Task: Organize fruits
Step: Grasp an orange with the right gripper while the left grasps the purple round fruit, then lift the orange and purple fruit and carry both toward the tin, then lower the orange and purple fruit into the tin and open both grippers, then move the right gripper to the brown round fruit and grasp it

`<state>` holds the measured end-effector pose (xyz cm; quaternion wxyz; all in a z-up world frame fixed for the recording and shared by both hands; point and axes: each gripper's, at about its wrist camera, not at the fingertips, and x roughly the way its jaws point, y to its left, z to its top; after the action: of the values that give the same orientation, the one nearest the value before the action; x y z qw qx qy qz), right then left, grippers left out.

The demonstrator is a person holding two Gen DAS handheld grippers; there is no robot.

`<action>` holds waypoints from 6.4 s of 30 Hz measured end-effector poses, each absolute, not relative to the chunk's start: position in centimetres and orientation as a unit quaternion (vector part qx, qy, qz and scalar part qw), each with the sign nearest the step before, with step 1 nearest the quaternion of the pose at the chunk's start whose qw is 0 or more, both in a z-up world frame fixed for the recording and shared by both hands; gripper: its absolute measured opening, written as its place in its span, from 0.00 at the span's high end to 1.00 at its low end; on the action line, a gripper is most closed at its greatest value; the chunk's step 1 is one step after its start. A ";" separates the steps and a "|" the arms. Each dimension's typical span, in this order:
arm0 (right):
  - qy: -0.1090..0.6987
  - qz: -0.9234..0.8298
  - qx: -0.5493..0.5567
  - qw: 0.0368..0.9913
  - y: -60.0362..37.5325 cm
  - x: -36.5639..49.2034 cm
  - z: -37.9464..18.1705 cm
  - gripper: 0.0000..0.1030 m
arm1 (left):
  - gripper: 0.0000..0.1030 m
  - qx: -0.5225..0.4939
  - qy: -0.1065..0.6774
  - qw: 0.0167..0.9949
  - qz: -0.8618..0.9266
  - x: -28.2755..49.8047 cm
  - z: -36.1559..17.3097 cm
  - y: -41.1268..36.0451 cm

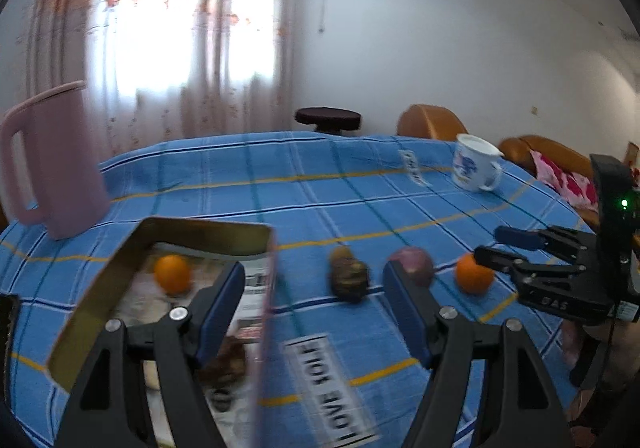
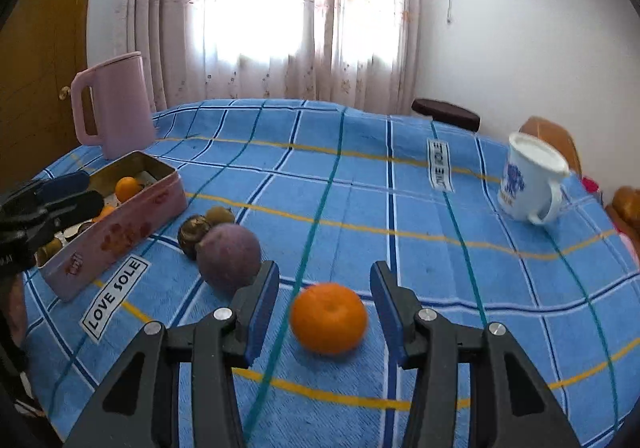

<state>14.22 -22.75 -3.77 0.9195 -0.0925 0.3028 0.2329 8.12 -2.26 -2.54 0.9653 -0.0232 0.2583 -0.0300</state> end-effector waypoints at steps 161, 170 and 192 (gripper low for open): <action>0.229 0.405 -0.147 0.873 -1.5 11.6 -3.0 0.53 | 0.52 -0.099 0.264 0.955 0.097 7.5 -3.8 12.4; 0.256 0.405 -0.163 0.862 -0.4 12.3 -4.3 0.53 | 0.49 -0.095 0.271 0.954 0.090 8.2 -4.0 12.4; 0.277 0.316 -0.168 0.892 -11.3 14.4 -4.0 0.45 | 0.08 -0.102 0.208 0.967 0.109 4.8 -2.5 10.5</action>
<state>14.42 -11.30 -3.97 0.8918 -0.1678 0.2766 0.3162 4.84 10.55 -2.54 0.9667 -0.1023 0.2079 0.1090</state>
